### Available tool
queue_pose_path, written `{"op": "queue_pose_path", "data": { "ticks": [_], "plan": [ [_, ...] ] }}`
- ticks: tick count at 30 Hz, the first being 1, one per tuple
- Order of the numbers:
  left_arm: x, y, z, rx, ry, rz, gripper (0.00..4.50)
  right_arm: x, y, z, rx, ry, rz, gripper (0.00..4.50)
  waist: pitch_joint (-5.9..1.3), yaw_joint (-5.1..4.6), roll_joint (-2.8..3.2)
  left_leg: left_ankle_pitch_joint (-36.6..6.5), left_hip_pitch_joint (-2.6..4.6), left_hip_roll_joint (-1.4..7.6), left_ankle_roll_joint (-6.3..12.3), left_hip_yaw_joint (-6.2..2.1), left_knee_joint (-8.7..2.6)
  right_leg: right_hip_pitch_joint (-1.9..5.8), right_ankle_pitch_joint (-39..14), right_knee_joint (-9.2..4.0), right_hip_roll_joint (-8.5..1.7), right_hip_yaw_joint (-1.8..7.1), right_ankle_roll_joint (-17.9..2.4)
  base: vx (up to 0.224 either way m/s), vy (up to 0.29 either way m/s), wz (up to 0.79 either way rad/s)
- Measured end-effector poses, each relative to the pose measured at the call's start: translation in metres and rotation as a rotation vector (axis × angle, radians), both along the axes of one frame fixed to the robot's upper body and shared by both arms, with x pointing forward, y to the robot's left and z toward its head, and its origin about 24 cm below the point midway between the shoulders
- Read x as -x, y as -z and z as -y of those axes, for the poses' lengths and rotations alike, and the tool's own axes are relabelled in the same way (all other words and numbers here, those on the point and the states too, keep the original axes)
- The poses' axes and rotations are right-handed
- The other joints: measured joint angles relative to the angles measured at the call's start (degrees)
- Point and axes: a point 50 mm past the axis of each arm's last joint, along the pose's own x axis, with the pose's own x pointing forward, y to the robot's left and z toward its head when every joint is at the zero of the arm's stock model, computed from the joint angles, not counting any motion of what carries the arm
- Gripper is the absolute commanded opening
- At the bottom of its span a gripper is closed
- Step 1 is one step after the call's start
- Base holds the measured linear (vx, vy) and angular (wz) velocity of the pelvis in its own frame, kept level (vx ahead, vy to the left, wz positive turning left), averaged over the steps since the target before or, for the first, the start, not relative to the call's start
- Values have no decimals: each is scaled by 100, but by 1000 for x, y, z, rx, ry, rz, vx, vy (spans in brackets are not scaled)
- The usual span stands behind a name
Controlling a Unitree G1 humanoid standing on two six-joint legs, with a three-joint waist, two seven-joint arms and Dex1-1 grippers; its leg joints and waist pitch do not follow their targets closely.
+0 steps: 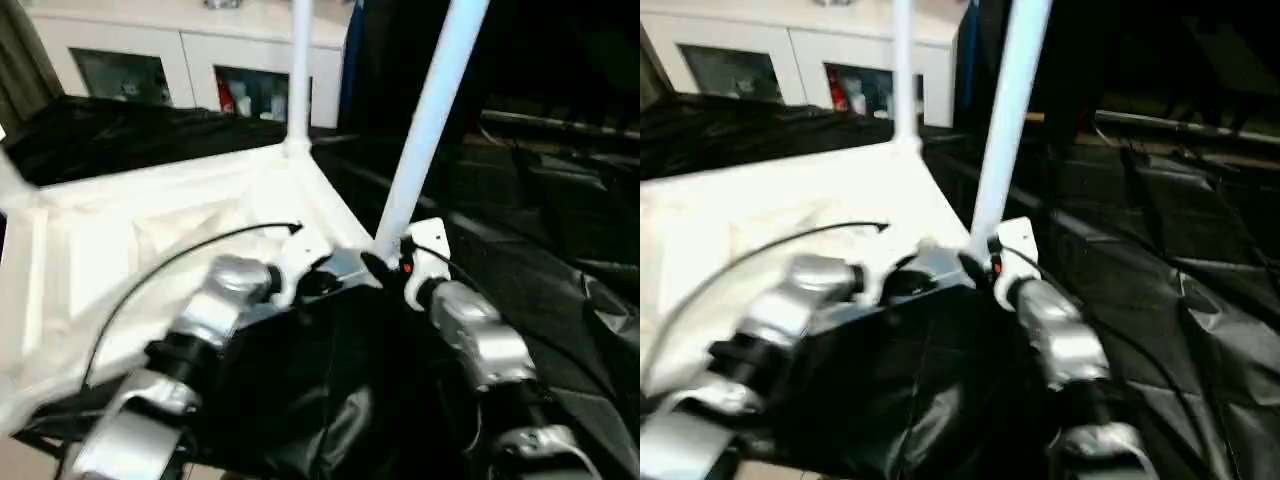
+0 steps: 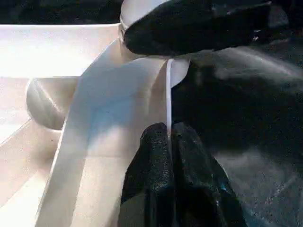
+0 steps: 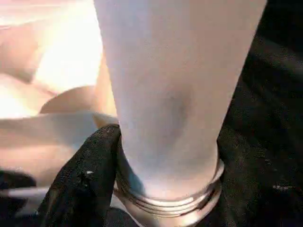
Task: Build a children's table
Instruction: Rotate leg to tighten
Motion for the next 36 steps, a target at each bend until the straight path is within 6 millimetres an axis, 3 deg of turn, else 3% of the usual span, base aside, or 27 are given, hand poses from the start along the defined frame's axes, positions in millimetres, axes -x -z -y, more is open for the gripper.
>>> {"op": "queue_pose_path", "data": {
  "ticks": [2,5,9,15,20,25,31,32,36],
  "plan": [
    [0,1,3,1,-6,-3,0,-1,0,-1,11,16,4,270,-15,-2,28,0,13,-5,0,0,-27,18,3,-36,0,0,5,0,0,0],
    [-1,1,3,2,-5,-4,0,-2,0,-1,14,16,9,339,-17,-14,32,0,21,-6,0,0,-28,36,12,-49,0,0,18,0,0,0],
    [-1,-1,0,3,15,1,0,-1,-2,0,8,-26,19,352,-12,-19,20,0,18,-6,0,2,-35,33,14,-49,0,0,21,0,0,0],
    [1,-7,-20,17,111,-8,0,8,-9,16,52,-288,42,352,-5,-36,2,8,-67,4,12,3,-41,-55,29,-39,9,-6,9,0,0,0],
    [11,-10,-45,20,240,-34,0,25,-14,26,79,-561,25,352,-3,-37,-1,29,-88,9,55,3,-34,-71,23,-48,14,-9,4,0,0,0],
    [19,-12,-56,1,348,-74,0,35,-22,33,98,-764,2,352,9,17,-6,25,-103,8,58,10,-17,-79,25,-46,7,-8,2,0,0,0],
    [26,-13,-57,9,415,-103,0,44,-21,35,42,-851,-28,352,12,107,-1,22,-103,8,52,15,-15,-83,25,-39,5,-8,2,0,0,0],
    [27,-13,-57,9,418,-103,0,45,-21,36,44,-859,-29,326,12,116,-1,25,-104,9,58,15,-16,-84,25,-38,5,-8,2,0,0,0],
    [28,-12,-57,10,429,-110,0,46,-21,37,53,-871,-34,310,12,124,-2,25,-105,9,58,15,-14,-85,25,-35,5,-8,2,0,0,0]
  ]
}}
